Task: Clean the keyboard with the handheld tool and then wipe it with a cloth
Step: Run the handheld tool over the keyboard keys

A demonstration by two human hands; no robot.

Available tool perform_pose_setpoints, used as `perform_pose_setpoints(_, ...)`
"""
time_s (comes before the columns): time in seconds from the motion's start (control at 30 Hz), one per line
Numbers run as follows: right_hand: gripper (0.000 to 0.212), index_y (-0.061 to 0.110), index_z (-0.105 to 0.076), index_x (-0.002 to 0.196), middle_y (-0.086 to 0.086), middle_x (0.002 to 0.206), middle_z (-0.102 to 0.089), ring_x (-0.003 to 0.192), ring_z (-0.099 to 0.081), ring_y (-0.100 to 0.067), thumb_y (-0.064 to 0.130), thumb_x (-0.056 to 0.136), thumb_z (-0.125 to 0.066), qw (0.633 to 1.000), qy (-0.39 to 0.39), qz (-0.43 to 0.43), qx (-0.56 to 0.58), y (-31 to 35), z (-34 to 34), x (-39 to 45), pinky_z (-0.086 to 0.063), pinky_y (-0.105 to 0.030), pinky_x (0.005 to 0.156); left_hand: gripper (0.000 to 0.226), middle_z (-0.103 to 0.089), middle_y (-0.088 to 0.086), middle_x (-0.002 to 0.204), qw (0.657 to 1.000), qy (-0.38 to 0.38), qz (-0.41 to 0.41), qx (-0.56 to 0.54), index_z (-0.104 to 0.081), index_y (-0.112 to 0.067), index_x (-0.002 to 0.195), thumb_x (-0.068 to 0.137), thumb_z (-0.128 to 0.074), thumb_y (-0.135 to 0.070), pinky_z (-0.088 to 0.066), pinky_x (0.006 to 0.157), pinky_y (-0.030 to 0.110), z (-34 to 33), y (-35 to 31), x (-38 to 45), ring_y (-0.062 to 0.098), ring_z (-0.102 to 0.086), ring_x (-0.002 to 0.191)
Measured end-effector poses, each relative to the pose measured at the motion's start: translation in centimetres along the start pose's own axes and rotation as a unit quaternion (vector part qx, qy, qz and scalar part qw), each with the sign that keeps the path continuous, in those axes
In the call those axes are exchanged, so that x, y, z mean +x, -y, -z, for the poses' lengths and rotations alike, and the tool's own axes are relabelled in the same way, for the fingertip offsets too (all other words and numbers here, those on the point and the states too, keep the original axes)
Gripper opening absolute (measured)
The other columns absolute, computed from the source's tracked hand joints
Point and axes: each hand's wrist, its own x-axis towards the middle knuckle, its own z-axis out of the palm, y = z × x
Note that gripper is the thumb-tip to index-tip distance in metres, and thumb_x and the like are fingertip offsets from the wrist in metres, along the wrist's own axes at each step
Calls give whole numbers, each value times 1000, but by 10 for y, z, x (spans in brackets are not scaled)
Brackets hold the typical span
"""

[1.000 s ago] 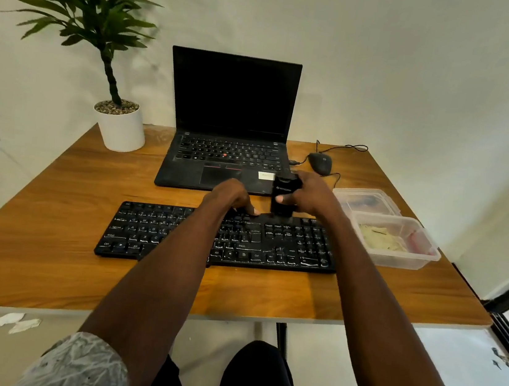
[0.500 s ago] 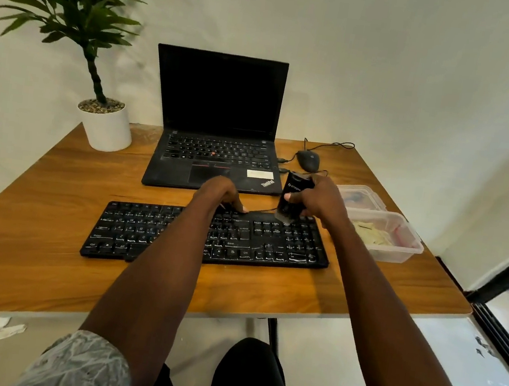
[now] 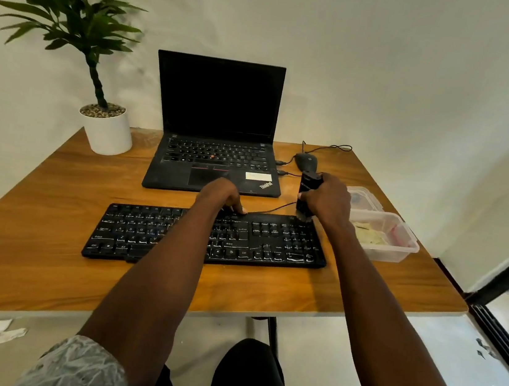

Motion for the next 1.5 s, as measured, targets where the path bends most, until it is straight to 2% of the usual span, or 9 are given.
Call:
perform_pose_setpoints(0.1,42,12,-62,107,-8,105,-69,92,-66,-25,23,71,-82,993,78,-9,85,-1,-1,2,-57,-44,80,44,-69,6,108,993,-96,-70,10,-67,-7,104,76,-78,-38,-50,92,40,-9,-12,1,22,-64,98)
perform_pose_setpoints(0.33,47,11,-65,110,-8,107,-70,95,-65,-26,30,70,-82,999,45,15,27,-1,2,-1,-53,-41,85,53,-66,6,114,983,-70,-166,36,-70,-10,111,72,-80,-45,-52,83,36,-35,-32,-2,24,-61,100)
perform_pose_setpoints(0.77,37,11,-64,106,-8,102,-69,90,-63,-24,23,73,-77,1000,5,6,-11,-8,13,2,-49,-35,74,73,-55,13,134,991,-51,-115,44,-54,-3,131,76,-78,-43,-47,96,41,-32,-41,-3,32,-53,119)
perform_pose_setpoints(0.9,39,12,-65,102,-8,102,-71,89,-67,-23,23,69,-83,994,78,-2,78,-6,10,0,-58,-44,79,67,-56,13,133,993,-48,-99,50,-54,-4,130,78,-78,-40,-47,94,39,-31,-45,-4,31,-53,119)
perform_pose_setpoints(1.03,40,11,-66,106,-9,103,-70,90,-65,-22,26,72,-81,1000,5,6,23,-6,9,0,-51,-35,77,73,-53,13,136,993,-50,-92,50,-49,-3,134,78,-77,-41,-46,98,39,-31,-43,-7,31,-51,122)
perform_pose_setpoints(1.17,43,12,-67,101,-7,99,-71,88,-66,-22,29,66,-85,996,70,15,50,3,2,-4,-57,-41,79,67,-55,12,133,993,-55,-93,53,-52,-3,132,79,-77,-36,-47,97,36,-30,-44,-9,28,-53,120)
perform_pose_setpoints(1.3,47,11,-65,110,-8,106,-71,94,-66,-23,22,68,-84,996,36,-23,78,-4,5,-2,-55,-43,85,66,-54,13,133,994,-52,-90,47,-51,-4,133,80,-76,-35,-46,99,40,-32,-43,-11,30,-52,121)
perform_pose_setpoints(1.43,43,7,-64,112,-9,102,-69,90,-67,-22,14,72,-80,979,136,-61,136,-3,9,-5,-58,-40,82,65,-56,12,130,994,-49,-87,52,-54,-4,129,79,-77,-37,-46,93,37,-29,-44,-14,29,-54,118)
perform_pose_setpoints(1.5,37,6,-65,107,-10,100,-69,87,-65,-23,19,74,-78,992,93,-38,77,-5,11,-5,-57,-39,79,67,-56,12,131,994,-46,-83,52,-53,-3,130,78,-78,-38,-45,93,38,-29,-45,-16,30,-53,119)
